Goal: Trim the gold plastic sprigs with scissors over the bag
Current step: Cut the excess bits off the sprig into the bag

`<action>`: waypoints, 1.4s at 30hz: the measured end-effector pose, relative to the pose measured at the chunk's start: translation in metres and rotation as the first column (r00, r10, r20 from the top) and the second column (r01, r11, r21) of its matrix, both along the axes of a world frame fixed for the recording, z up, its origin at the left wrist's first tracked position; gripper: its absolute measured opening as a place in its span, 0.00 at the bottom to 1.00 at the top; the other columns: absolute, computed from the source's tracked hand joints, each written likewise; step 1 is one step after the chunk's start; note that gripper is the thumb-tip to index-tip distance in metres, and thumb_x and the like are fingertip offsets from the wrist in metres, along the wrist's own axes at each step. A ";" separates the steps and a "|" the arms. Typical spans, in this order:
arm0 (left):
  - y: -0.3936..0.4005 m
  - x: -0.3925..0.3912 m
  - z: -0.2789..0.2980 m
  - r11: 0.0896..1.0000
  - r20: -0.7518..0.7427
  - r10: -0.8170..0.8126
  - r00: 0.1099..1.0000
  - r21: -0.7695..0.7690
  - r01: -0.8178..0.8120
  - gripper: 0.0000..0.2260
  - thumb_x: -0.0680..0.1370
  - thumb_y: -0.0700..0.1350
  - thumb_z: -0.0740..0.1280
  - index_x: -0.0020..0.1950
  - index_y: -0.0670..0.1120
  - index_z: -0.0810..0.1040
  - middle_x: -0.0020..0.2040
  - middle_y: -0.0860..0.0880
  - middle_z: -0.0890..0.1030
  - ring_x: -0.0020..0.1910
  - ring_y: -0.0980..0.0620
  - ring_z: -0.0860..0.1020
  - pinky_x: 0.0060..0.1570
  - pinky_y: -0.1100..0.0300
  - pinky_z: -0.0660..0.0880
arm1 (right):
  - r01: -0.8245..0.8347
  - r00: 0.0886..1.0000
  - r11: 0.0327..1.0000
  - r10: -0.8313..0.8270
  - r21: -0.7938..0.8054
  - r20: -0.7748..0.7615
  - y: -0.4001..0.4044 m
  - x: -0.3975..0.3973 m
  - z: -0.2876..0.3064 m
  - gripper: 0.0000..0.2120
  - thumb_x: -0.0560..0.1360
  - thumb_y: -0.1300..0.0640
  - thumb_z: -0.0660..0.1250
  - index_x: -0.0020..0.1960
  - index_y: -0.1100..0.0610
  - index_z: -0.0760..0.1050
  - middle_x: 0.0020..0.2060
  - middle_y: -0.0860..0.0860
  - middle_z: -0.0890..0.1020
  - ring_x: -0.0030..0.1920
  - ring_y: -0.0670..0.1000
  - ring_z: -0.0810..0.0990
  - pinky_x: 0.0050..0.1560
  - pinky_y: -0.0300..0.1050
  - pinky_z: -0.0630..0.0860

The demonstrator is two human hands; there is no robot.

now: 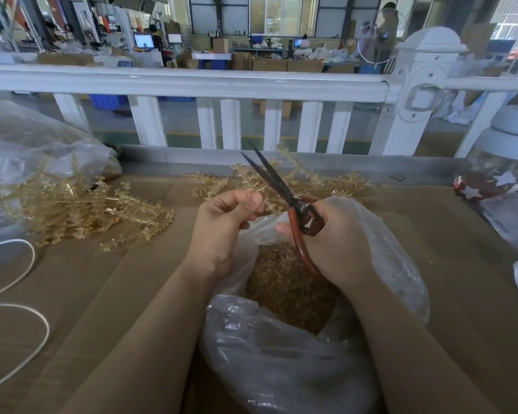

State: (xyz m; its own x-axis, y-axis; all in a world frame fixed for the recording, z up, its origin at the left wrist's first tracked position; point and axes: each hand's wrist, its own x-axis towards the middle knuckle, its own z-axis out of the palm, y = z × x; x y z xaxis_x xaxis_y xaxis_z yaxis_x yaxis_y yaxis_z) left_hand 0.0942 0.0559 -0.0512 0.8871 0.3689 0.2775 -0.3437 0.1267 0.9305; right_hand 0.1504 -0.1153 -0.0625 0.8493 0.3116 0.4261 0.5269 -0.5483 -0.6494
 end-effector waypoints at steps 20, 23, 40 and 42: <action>0.003 0.003 -0.002 0.999 0.123 0.037 0.992 -0.014 -0.036 0.05 0.74 0.44 0.69 0.45 0.46 0.85 0.36 0.49 0.78 0.37 0.54 0.71 0.42 0.61 0.70 | 0.118 0.946 0.975 -0.053 -0.188 0.321 0.002 -0.002 -0.001 0.28 0.66 0.20 0.55 0.38 0.45 0.64 0.29 0.37 0.71 0.29 0.39 0.69 0.31 0.32 0.69; 0.003 0.002 -0.002 0.999 0.128 0.031 0.991 -0.036 -0.027 0.06 0.74 0.43 0.69 0.46 0.44 0.84 0.38 0.47 0.78 0.37 0.54 0.72 0.43 0.61 0.70 | 0.129 0.939 0.975 -0.061 -0.182 0.338 0.001 -0.003 -0.001 0.25 0.67 0.23 0.60 0.36 0.45 0.63 0.27 0.37 0.68 0.27 0.38 0.68 0.29 0.33 0.67; 0.001 0.001 0.000 0.995 0.107 0.011 0.994 -0.098 0.000 0.07 0.74 0.42 0.68 0.47 0.39 0.81 0.38 0.47 0.78 0.37 0.55 0.73 0.43 0.64 0.72 | 0.135 0.883 0.987 -0.079 -0.090 0.463 0.001 -0.004 0.000 0.29 0.68 0.25 0.62 0.33 0.52 0.68 0.27 0.42 0.71 0.26 0.45 0.69 0.27 0.41 0.73; 0.001 0.001 0.001 0.995 0.105 0.012 0.994 -0.099 -0.001 0.07 0.75 0.42 0.68 0.47 0.39 0.81 0.38 0.47 0.78 0.37 0.54 0.73 0.43 0.63 0.72 | 0.138 0.877 0.986 -0.078 -0.093 0.473 0.002 -0.002 -0.001 0.28 0.69 0.27 0.66 0.33 0.53 0.69 0.27 0.43 0.72 0.25 0.45 0.70 0.27 0.41 0.73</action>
